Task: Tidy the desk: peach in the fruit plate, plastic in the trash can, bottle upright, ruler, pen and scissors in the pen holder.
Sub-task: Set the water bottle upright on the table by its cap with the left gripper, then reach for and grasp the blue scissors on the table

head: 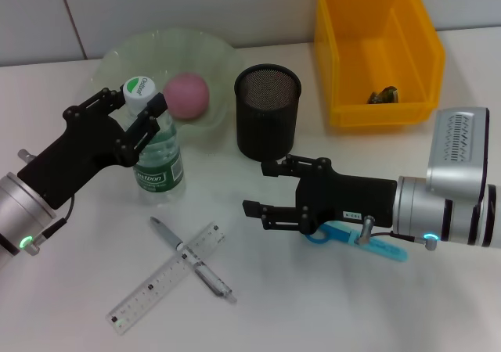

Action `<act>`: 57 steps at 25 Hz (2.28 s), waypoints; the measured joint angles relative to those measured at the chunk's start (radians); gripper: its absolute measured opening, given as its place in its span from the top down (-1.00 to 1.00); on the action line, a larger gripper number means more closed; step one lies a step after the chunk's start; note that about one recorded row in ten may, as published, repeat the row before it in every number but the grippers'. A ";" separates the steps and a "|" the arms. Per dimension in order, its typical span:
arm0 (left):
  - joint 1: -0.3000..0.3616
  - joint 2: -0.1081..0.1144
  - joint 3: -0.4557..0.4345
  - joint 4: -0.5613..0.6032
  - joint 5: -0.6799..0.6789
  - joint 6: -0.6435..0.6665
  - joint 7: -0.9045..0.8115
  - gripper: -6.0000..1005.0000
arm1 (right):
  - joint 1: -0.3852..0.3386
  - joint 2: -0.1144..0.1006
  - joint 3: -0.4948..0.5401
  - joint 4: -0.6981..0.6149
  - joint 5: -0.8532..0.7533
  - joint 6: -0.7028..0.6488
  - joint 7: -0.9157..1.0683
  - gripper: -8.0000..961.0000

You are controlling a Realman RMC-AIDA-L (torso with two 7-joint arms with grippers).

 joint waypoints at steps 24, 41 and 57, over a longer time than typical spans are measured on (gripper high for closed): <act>0.008 0.007 0.008 0.009 0.001 0.008 -0.020 -0.53 | -0.005 0.000 0.003 0.002 0.000 -0.012 0.001 -0.59; 0.206 0.071 0.286 0.404 0.033 0.192 -0.468 -0.59 | -0.011 -0.003 0.016 -0.009 0.002 -0.013 0.004 -0.59; 0.201 0.031 0.293 0.576 0.384 0.201 -0.646 -0.58 | -0.091 -0.006 0.081 -0.095 0.003 -0.101 0.012 -0.59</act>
